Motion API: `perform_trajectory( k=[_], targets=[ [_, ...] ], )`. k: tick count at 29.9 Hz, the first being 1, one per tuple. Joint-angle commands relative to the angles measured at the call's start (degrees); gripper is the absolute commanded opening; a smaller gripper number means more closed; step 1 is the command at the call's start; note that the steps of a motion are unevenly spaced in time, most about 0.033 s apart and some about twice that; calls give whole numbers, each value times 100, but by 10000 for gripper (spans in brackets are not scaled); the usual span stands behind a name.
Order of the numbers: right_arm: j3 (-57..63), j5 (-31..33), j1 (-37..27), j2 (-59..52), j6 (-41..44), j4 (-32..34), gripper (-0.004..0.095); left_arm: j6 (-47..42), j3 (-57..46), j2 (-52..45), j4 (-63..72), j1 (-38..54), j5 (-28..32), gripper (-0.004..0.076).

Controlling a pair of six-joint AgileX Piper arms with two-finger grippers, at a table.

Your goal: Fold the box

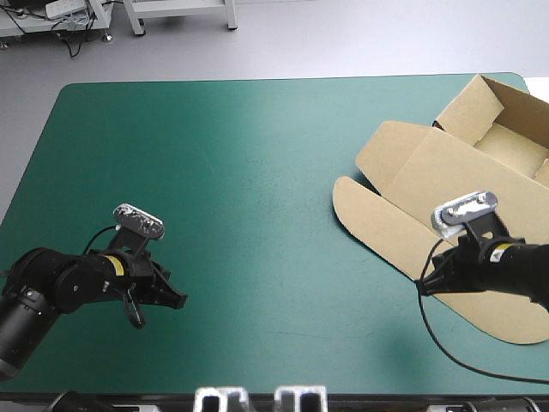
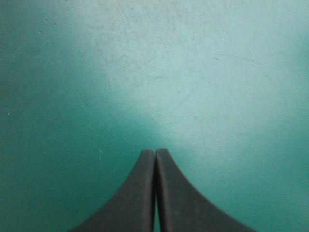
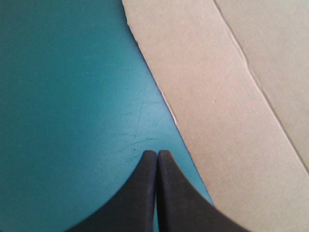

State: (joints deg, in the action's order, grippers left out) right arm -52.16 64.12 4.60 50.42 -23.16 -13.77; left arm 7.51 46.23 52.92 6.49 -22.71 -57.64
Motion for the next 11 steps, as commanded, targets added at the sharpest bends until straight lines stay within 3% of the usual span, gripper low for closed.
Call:
perform_trajectory(
  k=[1,11],
  targets=[
    [282,-270,14,-289,-41,-52,-19,-116,-77,-297,123,10,202,-10],
    [844,-485,14,-428,-19,-52,-19,-116,-372,-492,38,10,92,-10]
  ],
)
